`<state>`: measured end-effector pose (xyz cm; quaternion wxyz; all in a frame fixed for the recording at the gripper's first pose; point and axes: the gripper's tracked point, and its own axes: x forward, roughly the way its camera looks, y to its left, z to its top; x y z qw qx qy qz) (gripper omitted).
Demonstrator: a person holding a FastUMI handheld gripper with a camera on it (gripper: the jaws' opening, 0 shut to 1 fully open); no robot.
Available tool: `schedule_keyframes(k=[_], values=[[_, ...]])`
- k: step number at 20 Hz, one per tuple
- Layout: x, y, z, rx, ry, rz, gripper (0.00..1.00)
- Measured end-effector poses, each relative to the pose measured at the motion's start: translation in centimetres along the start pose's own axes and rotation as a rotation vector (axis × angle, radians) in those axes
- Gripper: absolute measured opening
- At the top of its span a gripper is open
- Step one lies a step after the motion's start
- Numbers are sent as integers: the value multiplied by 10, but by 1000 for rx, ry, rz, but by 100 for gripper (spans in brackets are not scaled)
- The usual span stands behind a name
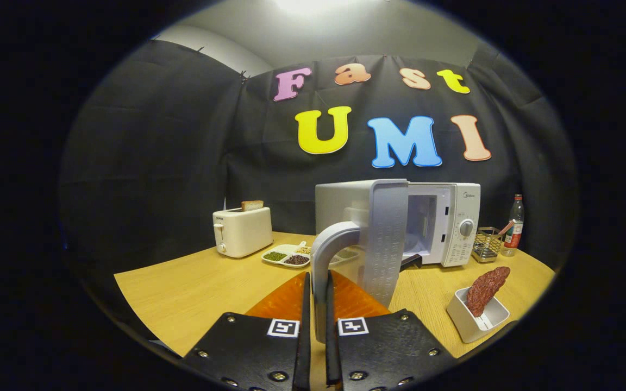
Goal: Open the microwave, put the food inside, and close the microwave door.
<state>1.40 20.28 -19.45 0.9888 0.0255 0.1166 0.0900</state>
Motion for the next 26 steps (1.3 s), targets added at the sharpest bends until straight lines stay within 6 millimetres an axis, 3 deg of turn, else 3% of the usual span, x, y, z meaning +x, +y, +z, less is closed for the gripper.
schedule_keyframes(k=[7, 12, 17, 18, 21, 22, 23, 24, 26], values=[[-1, 38, 1, 36, 4, -56, 12], [-21, 67, 6, 79, 4, 61, 11], [-47, 64, 25, 121, 1, 218, 12], [-49, 63, 28, 124, 5, 255, 21], [-59, 33, 37, 81, -2, 269, 54], [-61, 26, 38, 59, -6, 270, 78], [-60, 17, 38, 42, -12, 263, 88], [-63, 6, 39, 34, -15, 254, 98], [-68, -18, 43, 48, -20, 241, 98]])
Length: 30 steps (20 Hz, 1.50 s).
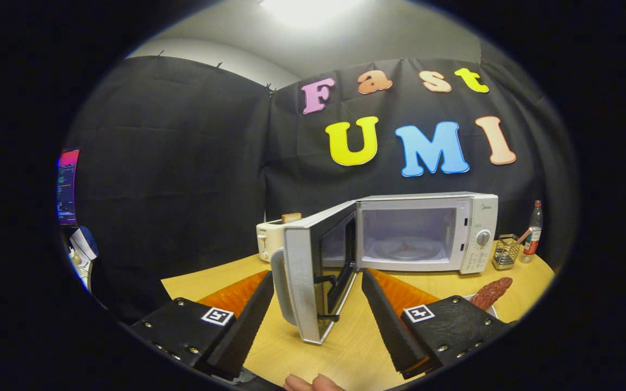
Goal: Open the microwave, put the food inside, and close the microwave door.
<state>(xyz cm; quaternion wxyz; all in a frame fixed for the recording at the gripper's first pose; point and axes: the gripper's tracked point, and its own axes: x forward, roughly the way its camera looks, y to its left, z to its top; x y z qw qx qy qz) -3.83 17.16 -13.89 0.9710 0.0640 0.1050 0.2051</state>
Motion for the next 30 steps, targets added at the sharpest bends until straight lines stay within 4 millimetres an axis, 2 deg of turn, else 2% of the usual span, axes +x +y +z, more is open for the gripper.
schedule_keyframes(k=[3, 7, 12, 16, 18, 21, 26, 28, 30], values=[[-15, -41, 12, -2, -18, -32, 98], [-28, -119, 13, -67, 2, -142, 98], [-35, -209, -9, -53, 71, -259, 98], [-32, -259, -39, 25, 148, -297, 96], [-34, -284, -48, 71, 168, -324, 95], [-25, -309, -67, 196, 214, -305, 95], [4, -318, -95, 485, 276, -183, 97], [9, -324, -110, 496, 303, -202, 69], [12, -319, -115, 496, 307, -175, 69]])
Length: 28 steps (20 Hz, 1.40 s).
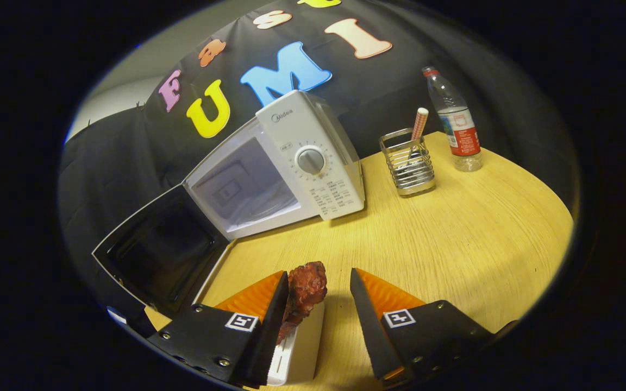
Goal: Open the microwave, put the food inside, and close the microwave door.
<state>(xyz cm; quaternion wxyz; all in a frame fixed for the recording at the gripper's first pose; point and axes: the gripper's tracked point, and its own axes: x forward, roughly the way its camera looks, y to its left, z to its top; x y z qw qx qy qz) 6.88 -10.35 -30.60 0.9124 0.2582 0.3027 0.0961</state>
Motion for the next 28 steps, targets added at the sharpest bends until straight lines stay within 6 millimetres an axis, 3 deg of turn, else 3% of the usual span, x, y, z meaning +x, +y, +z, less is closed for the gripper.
schedule_keyframes(k=[2, 3, 7, 11, 14, 15, 16, 20, 28], values=[[2, 2, 4, 3, -18, 8, 41], [-3, 4, 6, 5, -18, 10, 42], [0, 27, 13, 74, -20, 109, 17], [-5, 44, 16, 57, -33, 133, 16], [-11, 58, 33, 30, -73, 140, 16], [-8, 52, 33, -4, -61, 99, 16], [-4, 47, 28, -47, -52, 62, 6], [-1, 52, 17, 7, 3, 121, 7], [0, 53, 21, 201, 38, 157, 7]])
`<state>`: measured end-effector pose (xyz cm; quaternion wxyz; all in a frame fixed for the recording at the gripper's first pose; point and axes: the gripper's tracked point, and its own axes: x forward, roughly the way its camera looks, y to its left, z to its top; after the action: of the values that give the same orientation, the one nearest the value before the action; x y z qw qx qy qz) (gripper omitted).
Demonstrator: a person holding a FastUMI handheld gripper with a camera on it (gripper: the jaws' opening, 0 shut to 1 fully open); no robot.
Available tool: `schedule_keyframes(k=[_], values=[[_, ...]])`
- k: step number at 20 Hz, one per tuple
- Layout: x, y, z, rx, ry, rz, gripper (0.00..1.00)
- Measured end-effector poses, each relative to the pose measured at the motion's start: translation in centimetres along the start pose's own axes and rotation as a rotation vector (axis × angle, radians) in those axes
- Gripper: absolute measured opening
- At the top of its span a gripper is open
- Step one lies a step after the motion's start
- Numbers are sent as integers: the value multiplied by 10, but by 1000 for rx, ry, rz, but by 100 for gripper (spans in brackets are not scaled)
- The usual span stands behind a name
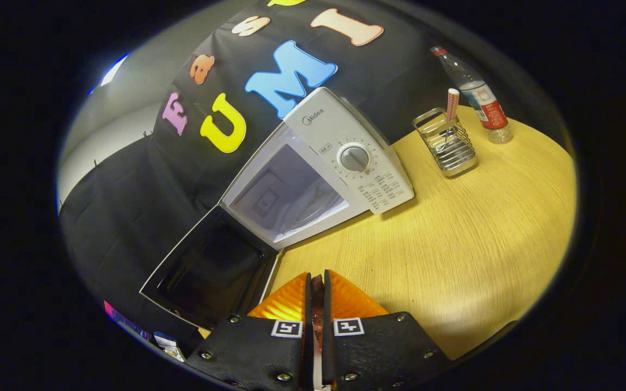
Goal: Open the microwave, put the food inside, and close the microwave door.
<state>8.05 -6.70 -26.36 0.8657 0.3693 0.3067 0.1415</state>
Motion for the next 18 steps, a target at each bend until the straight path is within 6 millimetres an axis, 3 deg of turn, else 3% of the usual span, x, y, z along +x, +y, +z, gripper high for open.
schedule_keyframes(k=[3, 8, 12, 18], values=[[1, -2, 9, 47, -18, 15, 6], [-3, 16, 27, 83, -58, 52, 6], [10, 46, 36, 144, -77, 107, 6], [39, 75, 34, 259, -90, 152, 6]])
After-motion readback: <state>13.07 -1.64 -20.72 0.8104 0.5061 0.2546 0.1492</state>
